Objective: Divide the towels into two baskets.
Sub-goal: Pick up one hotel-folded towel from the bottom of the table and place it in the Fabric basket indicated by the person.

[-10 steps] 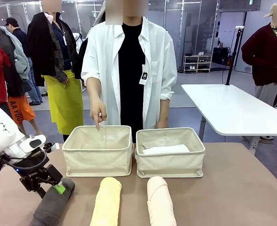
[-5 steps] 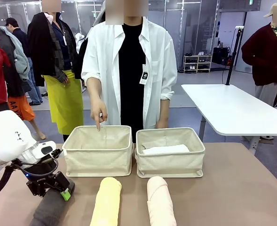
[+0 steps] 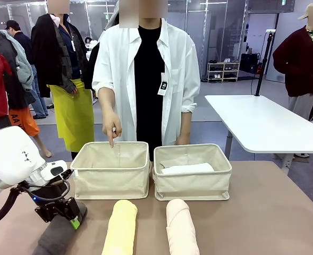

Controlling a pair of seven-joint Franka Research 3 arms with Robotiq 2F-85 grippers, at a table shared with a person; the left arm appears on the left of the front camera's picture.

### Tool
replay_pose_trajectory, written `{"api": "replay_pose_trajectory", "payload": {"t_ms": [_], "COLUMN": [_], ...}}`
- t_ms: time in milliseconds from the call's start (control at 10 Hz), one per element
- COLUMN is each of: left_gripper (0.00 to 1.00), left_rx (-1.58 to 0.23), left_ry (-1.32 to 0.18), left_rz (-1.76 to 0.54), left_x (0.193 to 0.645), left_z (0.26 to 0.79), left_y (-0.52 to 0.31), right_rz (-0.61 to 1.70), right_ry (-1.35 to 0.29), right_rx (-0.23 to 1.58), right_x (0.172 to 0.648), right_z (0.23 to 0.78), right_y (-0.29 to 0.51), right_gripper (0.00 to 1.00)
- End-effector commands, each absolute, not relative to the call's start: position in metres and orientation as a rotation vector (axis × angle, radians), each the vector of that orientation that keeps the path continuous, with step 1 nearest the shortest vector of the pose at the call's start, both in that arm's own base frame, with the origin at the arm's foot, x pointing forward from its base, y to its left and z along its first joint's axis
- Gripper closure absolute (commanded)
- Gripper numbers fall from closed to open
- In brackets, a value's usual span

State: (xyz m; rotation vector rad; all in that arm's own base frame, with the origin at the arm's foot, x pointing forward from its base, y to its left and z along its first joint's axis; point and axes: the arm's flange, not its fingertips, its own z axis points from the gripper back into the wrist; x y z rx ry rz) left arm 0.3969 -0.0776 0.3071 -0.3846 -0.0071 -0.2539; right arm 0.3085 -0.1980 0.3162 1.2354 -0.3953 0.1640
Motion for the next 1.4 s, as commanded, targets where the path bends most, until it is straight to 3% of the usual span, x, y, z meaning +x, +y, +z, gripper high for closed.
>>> {"api": "replay_pose_trajectory", "payload": {"t_ms": [0,200,500,700,1000,1200,1300], "left_gripper": [0.64,0.82,0.79,0.79,0.79,0.79,0.79], "left_rx": [-0.334,-0.361,-0.309,-0.346,-0.271,-0.111,-0.075], "left_ry": [-0.042,-0.094,-0.293,-0.277,-0.333,-0.420,-0.475], "left_rz": [-0.235,-0.248,-0.536,-0.806,-1.247,-1.600,-1.640], "left_x": [0.266,0.272,0.297,0.299,0.294,0.280,0.276], "left_z": [0.285,0.311,0.412,0.451,0.485,0.480,0.479], "left_y": [-0.067,-0.067,-0.072,-0.083,-0.112,-0.128,-0.128], "right_rz": [0.158,0.158,0.158,0.158,0.158,0.158,0.158], "right_ry": [-0.395,-0.395,-0.395,-0.395,-0.395,-0.395,-0.395], "right_rx": [1.227,1.227,1.227,1.227,1.227,1.227,1.227], "right_x": [0.306,0.306,0.306,0.306,0.306,0.306,0.306], "right_z": [0.317,0.317,0.317,0.317,0.317,0.317,0.317], "right_y": [-0.197,-0.197,-0.197,-0.197,-0.197,-0.197,-0.197], "right_gripper": [0.00,0.00,0.00,0.00,0.00,0.00,0.00]}}
